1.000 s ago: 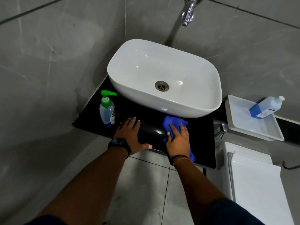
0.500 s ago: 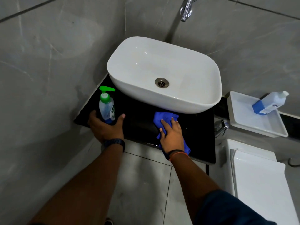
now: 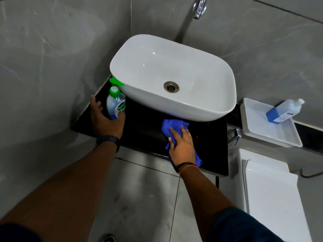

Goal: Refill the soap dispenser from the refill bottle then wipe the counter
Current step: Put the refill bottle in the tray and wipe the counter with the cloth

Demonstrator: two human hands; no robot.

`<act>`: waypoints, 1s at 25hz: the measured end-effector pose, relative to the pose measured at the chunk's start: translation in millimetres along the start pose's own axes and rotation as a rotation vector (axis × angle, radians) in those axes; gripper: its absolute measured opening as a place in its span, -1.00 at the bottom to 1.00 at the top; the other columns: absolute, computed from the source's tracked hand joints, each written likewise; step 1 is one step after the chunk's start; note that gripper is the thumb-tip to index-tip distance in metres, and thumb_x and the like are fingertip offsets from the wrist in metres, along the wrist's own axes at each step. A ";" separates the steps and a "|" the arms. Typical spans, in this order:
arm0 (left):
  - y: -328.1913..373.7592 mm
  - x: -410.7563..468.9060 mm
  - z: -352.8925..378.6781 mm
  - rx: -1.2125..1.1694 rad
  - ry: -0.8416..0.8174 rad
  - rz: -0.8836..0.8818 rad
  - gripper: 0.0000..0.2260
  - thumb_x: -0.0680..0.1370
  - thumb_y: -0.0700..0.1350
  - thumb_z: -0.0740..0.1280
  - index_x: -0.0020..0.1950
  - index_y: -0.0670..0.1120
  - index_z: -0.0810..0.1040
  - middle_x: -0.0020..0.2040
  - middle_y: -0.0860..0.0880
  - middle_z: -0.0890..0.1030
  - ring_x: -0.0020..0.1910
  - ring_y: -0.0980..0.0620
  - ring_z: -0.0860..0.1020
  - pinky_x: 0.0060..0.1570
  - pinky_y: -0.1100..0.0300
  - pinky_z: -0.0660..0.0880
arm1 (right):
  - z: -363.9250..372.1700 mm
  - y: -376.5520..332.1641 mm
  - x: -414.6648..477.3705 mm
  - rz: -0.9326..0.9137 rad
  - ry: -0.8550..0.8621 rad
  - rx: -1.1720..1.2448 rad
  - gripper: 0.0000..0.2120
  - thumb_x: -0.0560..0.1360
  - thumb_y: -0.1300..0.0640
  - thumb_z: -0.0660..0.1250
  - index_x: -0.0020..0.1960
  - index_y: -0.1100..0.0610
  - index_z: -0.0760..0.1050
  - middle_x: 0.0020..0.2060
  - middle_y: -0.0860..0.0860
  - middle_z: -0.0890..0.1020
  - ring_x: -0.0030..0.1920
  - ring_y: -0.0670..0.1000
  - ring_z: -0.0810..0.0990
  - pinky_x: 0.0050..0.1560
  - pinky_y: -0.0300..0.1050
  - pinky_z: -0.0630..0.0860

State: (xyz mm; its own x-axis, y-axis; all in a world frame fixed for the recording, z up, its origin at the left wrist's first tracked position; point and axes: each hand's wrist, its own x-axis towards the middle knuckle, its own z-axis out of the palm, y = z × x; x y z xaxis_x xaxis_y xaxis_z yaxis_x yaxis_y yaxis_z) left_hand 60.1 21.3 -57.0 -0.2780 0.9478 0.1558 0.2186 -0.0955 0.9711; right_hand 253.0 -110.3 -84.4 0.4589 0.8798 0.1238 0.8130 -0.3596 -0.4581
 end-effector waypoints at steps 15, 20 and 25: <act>27.9 48.4 8.0 0.068 -0.170 -0.010 -0.62 0.10 0.13 0.58 -0.29 -0.02 0.53 -0.25 -0.04 0.59 -0.28 0.04 0.50 -0.26 0.22 0.47 | -1.9 -2.0 -0.9 0.014 -0.014 -0.007 -0.66 0.56 0.10 0.25 0.33 0.04 0.46 0.42 0.19 0.33 0.43 0.20 0.23 0.46 -0.02 0.14; 33.1 50.1 0.8 0.086 -0.172 0.053 -0.56 0.27 -0.09 0.57 0.09 -0.17 0.60 0.07 -0.09 0.59 -0.03 0.04 0.54 -0.06 0.29 0.45 | -2.5 -1.4 -1.8 0.006 -0.014 -0.001 -0.66 0.56 0.10 0.25 0.33 0.05 0.46 0.42 0.20 0.33 0.43 0.20 0.23 0.46 -0.01 0.15; 35.3 19.0 -6.2 0.364 0.003 0.082 -0.16 0.18 0.22 0.54 0.32 -0.14 0.36 0.25 -0.20 0.42 0.21 -0.16 0.41 0.14 -0.01 0.38 | -3.7 -1.2 -6.5 0.023 0.004 -0.032 -0.65 0.57 0.08 0.22 0.35 0.04 0.44 0.43 0.20 0.31 0.44 0.21 0.21 0.46 0.03 0.16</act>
State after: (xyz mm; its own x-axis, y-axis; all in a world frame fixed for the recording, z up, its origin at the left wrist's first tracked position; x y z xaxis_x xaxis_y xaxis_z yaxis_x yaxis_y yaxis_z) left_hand 56.8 34.0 -18.6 -0.2485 0.9407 0.2312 0.5584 -0.0559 0.8277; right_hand 250.3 -116.8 -81.4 0.4789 0.8701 0.1169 0.8131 -0.3894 -0.4327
